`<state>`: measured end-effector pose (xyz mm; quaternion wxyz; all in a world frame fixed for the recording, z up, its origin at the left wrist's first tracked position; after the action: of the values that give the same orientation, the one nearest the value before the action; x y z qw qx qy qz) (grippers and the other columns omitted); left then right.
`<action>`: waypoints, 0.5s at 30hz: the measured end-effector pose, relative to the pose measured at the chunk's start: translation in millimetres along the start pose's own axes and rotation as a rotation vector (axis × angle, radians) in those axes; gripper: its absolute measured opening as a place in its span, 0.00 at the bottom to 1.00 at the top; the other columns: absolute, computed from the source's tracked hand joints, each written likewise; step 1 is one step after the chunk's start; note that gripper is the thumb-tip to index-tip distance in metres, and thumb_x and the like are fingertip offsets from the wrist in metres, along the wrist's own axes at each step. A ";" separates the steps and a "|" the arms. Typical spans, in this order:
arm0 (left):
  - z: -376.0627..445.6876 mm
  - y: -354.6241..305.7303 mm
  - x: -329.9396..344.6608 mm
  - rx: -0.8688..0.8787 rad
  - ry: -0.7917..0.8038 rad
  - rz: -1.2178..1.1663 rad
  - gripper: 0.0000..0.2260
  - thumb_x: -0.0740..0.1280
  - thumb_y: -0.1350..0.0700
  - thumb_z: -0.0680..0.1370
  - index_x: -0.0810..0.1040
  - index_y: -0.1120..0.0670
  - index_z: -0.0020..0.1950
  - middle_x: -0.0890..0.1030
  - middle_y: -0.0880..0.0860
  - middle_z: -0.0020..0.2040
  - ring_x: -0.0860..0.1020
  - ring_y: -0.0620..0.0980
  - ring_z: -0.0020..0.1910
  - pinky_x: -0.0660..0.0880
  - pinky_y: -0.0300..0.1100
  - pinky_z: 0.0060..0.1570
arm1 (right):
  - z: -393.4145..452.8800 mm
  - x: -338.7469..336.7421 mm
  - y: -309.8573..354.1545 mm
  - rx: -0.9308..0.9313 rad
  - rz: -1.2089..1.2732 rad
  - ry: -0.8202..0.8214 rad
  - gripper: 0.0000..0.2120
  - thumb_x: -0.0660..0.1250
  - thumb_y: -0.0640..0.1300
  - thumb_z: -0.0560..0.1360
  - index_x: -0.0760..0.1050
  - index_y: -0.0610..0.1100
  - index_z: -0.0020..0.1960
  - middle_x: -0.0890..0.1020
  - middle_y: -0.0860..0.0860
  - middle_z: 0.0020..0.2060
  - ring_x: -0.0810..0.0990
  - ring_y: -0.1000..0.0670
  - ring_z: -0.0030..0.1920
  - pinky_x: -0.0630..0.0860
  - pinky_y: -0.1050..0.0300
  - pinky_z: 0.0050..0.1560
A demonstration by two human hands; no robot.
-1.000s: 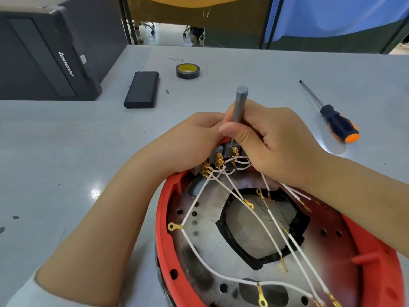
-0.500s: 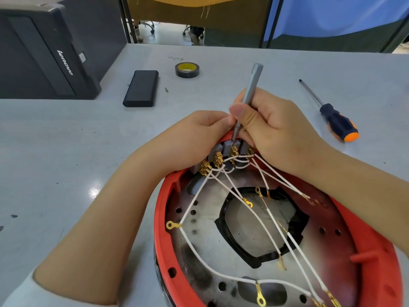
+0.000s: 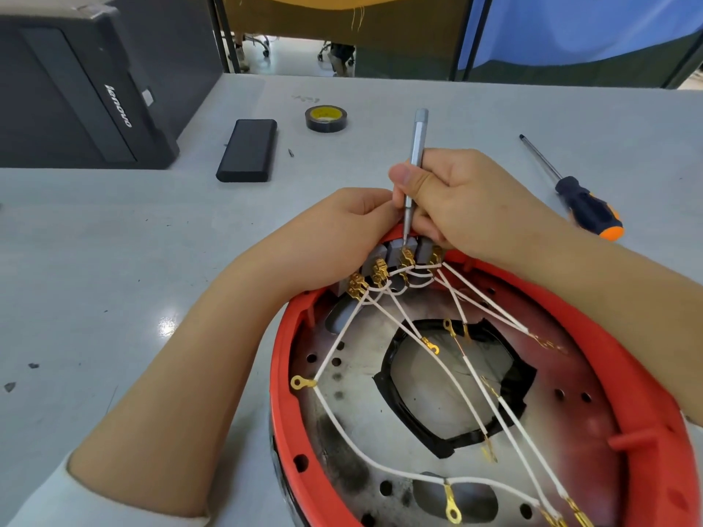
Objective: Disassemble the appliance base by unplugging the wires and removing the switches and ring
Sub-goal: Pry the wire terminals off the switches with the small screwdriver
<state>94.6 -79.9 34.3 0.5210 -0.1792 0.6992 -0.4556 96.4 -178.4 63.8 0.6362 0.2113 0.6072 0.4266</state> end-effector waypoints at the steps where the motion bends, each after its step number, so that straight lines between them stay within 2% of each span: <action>1: 0.1 0.3 0.1 -0.003 0.002 0.005 0.17 0.54 0.46 0.82 0.80 0.52 0.55 0.81 0.62 0.52 0.79 0.60 0.52 0.75 0.55 0.55 | 0.0 -0.1 0.0 -0.001 0.000 -0.005 0.15 0.57 0.49 0.82 0.73 0.46 0.39 0.72 0.58 0.17 0.71 0.60 0.20 0.65 0.71 0.24; 4: -0.3 -1.0 0.2 0.011 0.003 0.000 0.18 0.53 0.44 0.82 0.80 0.51 0.53 0.82 0.59 0.50 0.79 0.58 0.51 0.75 0.51 0.51 | -6.4 -2.9 2.2 -0.053 0.026 -0.049 0.14 0.57 0.48 0.81 0.73 0.46 0.39 0.72 0.58 0.18 0.71 0.59 0.20 0.65 0.71 0.25; 8: -0.1 -1.1 0.1 0.024 0.010 -0.017 0.17 0.55 0.44 0.81 0.81 0.49 0.51 0.84 0.54 0.46 0.81 0.54 0.47 0.76 0.52 0.53 | -16.4 -6.9 1.8 -0.104 0.114 -0.077 0.12 0.57 0.46 0.82 0.72 0.46 0.41 0.71 0.53 0.20 0.67 0.58 0.20 0.65 0.70 0.25; 11: 0.3 0.0 -0.9 0.017 -0.002 -0.025 0.17 0.55 0.43 0.81 0.81 0.50 0.49 0.83 0.56 0.46 0.80 0.57 0.47 0.77 0.51 0.50 | -16.7 -4.8 2.0 -0.104 0.100 -0.052 0.12 0.56 0.46 0.82 0.72 0.45 0.42 0.71 0.53 0.21 0.67 0.58 0.21 0.65 0.71 0.26; 15: 0.4 0.7 -0.9 0.018 -0.010 -0.012 0.18 0.54 0.43 0.81 0.81 0.49 0.50 0.83 0.55 0.47 0.80 0.55 0.48 0.75 0.46 0.49 | -13.7 -2.3 3.4 -0.082 0.094 -0.032 0.12 0.57 0.46 0.82 0.72 0.45 0.42 0.71 0.54 0.20 0.68 0.58 0.20 0.65 0.71 0.26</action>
<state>95.5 -79.0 34.3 0.5231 -0.1810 0.6915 -0.4642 82.6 -181.8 65.4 0.6333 0.2198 0.5684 0.4770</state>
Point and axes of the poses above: each hand's wrist, its own z-axis towards the middle knuckle, its own x-axis out of the palm, y = z × x, the point moved 7 cm from there along z, towards the middle knuckle
